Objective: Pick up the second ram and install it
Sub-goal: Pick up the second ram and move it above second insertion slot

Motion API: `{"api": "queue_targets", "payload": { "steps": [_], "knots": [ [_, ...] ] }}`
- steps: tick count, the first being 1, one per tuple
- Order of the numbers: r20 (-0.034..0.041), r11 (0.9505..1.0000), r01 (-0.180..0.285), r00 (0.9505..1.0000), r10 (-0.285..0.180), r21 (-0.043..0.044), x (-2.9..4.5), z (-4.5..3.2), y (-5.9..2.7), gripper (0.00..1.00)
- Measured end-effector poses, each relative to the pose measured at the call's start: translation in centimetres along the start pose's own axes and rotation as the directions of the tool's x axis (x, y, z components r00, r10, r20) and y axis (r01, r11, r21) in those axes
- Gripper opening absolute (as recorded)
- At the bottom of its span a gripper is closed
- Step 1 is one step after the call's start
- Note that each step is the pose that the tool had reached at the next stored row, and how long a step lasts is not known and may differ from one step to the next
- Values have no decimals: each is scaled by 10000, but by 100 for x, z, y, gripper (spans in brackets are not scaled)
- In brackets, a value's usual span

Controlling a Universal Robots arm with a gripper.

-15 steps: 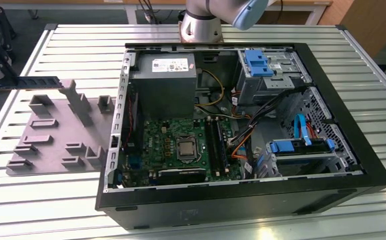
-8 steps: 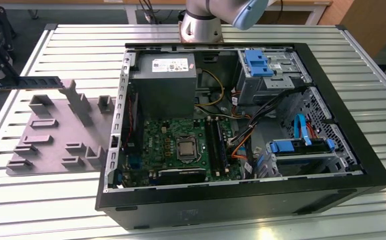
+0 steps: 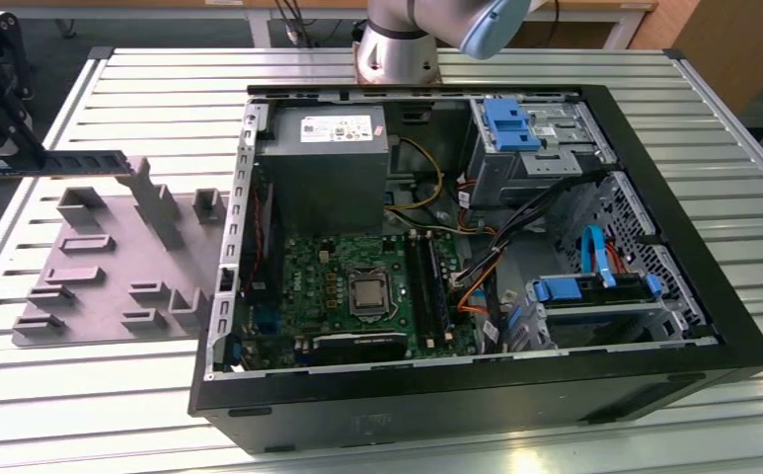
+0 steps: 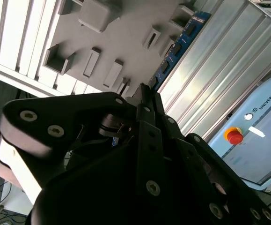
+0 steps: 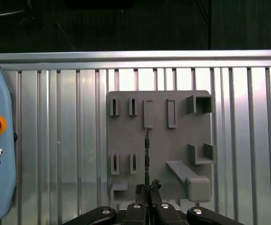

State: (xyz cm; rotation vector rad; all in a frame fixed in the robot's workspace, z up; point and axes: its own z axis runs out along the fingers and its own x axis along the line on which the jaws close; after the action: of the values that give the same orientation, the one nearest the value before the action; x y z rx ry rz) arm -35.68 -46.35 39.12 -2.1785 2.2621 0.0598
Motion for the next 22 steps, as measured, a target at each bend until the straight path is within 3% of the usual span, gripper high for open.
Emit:
{"api": "queue_targets", "payload": {
  "steps": [22],
  "knots": [
    [-1,10000,0,10000,0,0,-3,-2,-85,14]
  ]
}}
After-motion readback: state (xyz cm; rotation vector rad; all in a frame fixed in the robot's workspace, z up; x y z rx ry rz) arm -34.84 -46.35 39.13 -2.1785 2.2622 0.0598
